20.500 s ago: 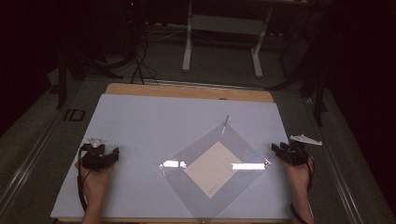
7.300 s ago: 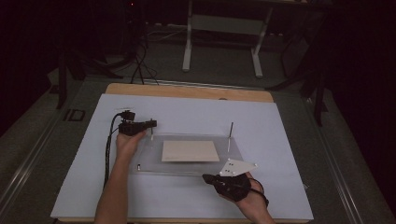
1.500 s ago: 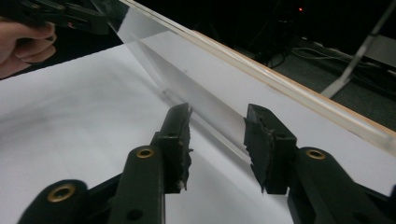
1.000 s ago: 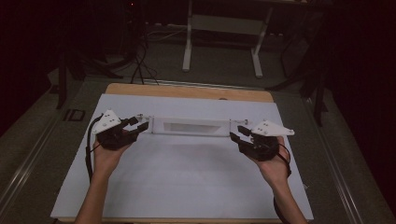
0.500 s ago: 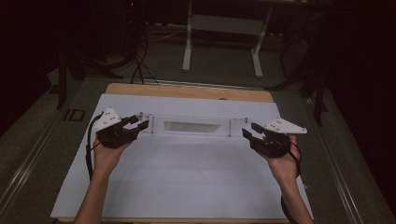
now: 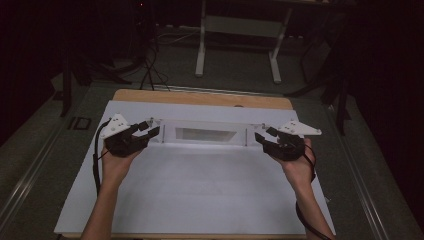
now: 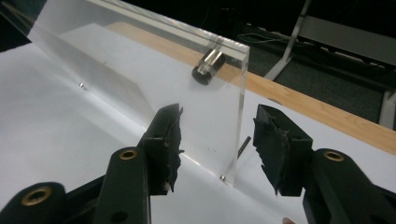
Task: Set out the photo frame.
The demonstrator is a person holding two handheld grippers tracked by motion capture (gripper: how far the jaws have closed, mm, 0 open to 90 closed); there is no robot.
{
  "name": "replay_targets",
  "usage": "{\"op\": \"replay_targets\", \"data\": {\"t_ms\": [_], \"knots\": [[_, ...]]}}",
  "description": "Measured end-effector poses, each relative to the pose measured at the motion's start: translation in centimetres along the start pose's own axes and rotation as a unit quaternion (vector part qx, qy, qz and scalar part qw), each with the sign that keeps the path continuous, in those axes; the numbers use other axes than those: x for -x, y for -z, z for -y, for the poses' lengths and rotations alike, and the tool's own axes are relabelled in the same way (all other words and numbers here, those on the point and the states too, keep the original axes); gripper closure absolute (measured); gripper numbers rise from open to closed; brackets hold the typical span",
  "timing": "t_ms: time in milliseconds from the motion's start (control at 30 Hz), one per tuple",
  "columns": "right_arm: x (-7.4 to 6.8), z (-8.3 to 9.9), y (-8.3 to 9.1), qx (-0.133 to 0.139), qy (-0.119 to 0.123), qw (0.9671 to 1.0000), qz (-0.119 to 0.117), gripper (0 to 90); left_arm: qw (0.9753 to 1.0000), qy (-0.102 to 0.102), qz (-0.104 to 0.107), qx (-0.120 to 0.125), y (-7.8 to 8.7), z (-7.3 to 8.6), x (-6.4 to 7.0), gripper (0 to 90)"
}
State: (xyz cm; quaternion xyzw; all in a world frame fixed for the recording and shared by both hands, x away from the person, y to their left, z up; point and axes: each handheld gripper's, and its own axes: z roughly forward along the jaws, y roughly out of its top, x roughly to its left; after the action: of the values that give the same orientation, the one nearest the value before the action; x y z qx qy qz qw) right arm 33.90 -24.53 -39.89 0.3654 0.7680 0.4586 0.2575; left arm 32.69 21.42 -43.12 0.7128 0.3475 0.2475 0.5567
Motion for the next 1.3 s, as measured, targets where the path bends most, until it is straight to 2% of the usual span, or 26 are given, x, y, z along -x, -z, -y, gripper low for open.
{"op": "replay_targets", "data": {"t_ms": [267, 633, 700, 800, 1067, 1200, 1300], "knots": [[-0.2, -0.4, -1.2, 0.011, 0.001, 0.9999, -0.010, 50.3, 1.0000, 0.003, -0.006, -0.001, -0.3, -0.2, -0.2, 59.2], [0.1, -0.7, -1.8, 0.019, 0.002, 0.9998, -0.004, 51.0, 0.9998, 0.006, -0.019, -0.004, -1.0, -0.6, -0.3, 57.9], [0.1, -0.8, -2.0, 0.020, 0.001, 0.9998, -0.001, 51.2, 0.9998, 0.007, -0.021, 0.001, -1.1, -0.7, -0.3, 57.5], [0.2, -0.9, -2.1, 0.020, 0.002, 0.9998, 0.002, 51.5, 0.9998, 0.009, -0.019, 0.004, -1.3, -0.7, -0.7, 53.2], [0.5, -1.1, -2.4, 0.020, -0.001, 0.9998, 0.003, 51.7, 0.9996, 0.013, 0.016, 0.022, -1.8, -0.8, -2.0, 41.8], [0.6, -1.2, -2.6, 0.021, -0.005, 0.9998, 0.004, 51.7, 0.9990, 0.011, 0.035, 0.027, -2.1, -1.0, -2.1, 40.6], [0.7, -1.3, -2.7, 0.021, -0.006, 0.9997, 0.005, 51.7, 0.9991, 0.005, 0.037, 0.021, -2.4, -1.2, -1.9, 40.5]]}}
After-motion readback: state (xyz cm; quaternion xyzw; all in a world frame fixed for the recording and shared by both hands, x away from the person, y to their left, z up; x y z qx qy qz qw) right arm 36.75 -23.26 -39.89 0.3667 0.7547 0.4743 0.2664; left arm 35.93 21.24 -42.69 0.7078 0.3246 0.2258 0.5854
